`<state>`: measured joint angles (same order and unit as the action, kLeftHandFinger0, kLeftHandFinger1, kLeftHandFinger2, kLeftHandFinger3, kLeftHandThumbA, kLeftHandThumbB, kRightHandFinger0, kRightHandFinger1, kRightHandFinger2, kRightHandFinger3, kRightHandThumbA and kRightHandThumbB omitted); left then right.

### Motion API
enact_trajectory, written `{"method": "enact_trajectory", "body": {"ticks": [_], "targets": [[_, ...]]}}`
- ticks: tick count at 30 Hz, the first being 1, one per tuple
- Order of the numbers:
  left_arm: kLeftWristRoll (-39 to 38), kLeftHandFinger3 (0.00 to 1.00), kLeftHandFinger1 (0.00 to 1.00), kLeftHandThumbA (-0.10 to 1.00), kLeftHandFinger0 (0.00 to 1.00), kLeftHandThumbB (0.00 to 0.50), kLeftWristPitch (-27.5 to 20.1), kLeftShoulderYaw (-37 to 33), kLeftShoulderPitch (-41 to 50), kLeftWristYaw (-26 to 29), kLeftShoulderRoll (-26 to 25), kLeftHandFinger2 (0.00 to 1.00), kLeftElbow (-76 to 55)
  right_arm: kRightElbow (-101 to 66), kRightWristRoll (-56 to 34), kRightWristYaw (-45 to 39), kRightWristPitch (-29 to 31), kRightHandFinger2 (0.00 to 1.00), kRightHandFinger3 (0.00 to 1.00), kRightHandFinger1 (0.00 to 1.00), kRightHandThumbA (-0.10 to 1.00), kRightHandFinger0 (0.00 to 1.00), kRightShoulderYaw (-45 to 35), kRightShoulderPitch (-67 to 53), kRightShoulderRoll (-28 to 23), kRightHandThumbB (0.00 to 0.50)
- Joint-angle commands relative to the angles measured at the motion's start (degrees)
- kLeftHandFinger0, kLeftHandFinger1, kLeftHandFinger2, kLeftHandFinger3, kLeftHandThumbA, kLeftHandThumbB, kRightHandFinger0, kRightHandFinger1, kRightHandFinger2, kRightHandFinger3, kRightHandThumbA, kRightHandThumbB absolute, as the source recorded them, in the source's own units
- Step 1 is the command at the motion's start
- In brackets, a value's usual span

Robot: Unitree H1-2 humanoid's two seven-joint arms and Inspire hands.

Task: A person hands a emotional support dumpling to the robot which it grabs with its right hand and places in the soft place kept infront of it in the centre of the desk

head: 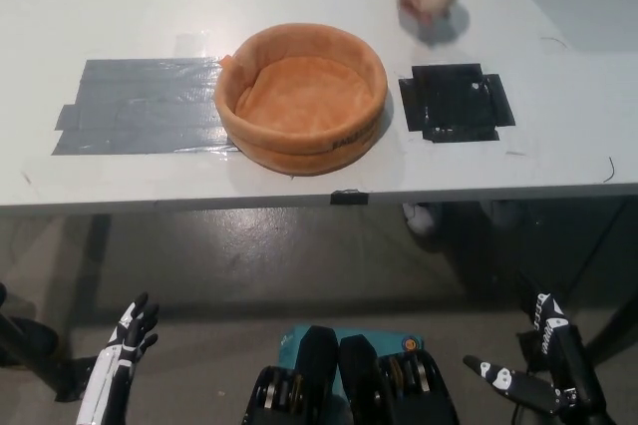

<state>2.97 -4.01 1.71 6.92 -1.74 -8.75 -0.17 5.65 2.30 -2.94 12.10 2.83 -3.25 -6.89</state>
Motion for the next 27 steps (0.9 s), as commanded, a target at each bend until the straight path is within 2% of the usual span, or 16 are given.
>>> {"method": "enact_trajectory", "body": {"ticks": [1,6,8,10,13,14,16,20,21,23,25,27], "targets": [[0.27,1.00,1.00,1.00,1.00,0.119,-1.85,0.05,-0.54,0.06,-0.16,1.00,-1.76,-0.56,0.22,-0.40,3.07,1.00,1.00,1.00,1.00,1.00,-0.09,0.64,-0.40,0.189],[0.52,1.00,1.00,1.00,1.00,0.121,-2.06,-0.02,-0.75,0.06,-0.28,1.00,-1.74,-0.48,-0.03,-0.28,3.47,1.00,1.00,1.00,1.00,1.00,-0.26,0.79,-0.25,0.192],[0.25,1.00,1.00,1.00,1.00,0.124,-2.18,0.07,-0.31,-0.06,-0.31,1.00,-1.85,-1.05,0.17,0.37,4.24,1.00,1.00,1.00,1.00,1.00,-0.54,0.60,0.10,0.176],[0.17,1.00,1.00,1.00,1.00,0.119,-2.23,0.16,-0.14,-0.06,-0.36,1.00,-1.95,-3.50,0.08,1.35,4.39,1.00,1.00,1.00,1.00,1.00,-1.31,0.87,0.57,0.210],[0.60,1.00,1.00,1.00,1.00,0.121,-1.98,0.26,0.09,0.20,-0.40,1.00,-2.54,-7.60,2.27,2.36,4.95,1.00,1.00,1.00,0.93,1.00,-2.14,1.95,0.07,0.187],[1.03,1.00,1.00,1.00,1.00,0.137,-1.95,0.25,-0.04,0.43,-0.39,1.00,-2.54,-10.23,5.39,3.24,3.55,1.00,1.00,1.00,0.97,1.00,-2.62,2.54,-0.47,0.221],[1.13,1.00,1.00,1.00,1.00,0.131,-2.48,0.15,-0.29,0.41,-0.38,1.00,-2.24,-14.48,8.40,3.80,2.22,1.00,1.00,1.00,0.97,1.00,-3.85,4.36,-1.69,0.245],[1.34,1.00,1.00,1.00,1.00,0.122,-1.93,0.22,-0.57,0.55,-0.27,1.00,-2.56,-22.72,12.22,3.00,-4.66,1.00,1.00,1.00,0.97,1.00,-5.75,9.71,-3.64,0.317],[1.32,1.00,1.00,1.00,1.00,0.120,-1.90,0.24,-0.64,0.50,-0.27,1.00,-2.66,-25.59,14.37,1.96,-8.54,1.00,1.00,1.00,1.00,1.00,-6.11,12.11,-4.61,0.335],[1.30,1.00,1.00,1.00,1.00,0.123,-1.93,0.30,-0.65,0.49,-0.23,1.00,-2.78,-28.34,16.10,0.41,-12.83,1.00,1.00,1.00,0.99,1.00,-6.31,14.84,-5.95,0.341],[1.24,1.00,1.00,1.00,1.00,0.137,-1.80,0.33,-0.82,0.39,-0.29,1.00,-2.75,-29.92,17.26,-1.40,-16.70,1.00,1.00,1.00,0.94,1.00,-6.41,18.52,-8.07,0.318],[1.17,1.00,1.00,1.00,1.00,0.124,-1.79,0.34,-1.06,0.28,-0.36,1.00,-2.75,-30.58,16.57,-3.37,-21.82,1.00,1.00,1.00,0.92,1.00,-6.50,22.68,-10.11,0.340]]}}
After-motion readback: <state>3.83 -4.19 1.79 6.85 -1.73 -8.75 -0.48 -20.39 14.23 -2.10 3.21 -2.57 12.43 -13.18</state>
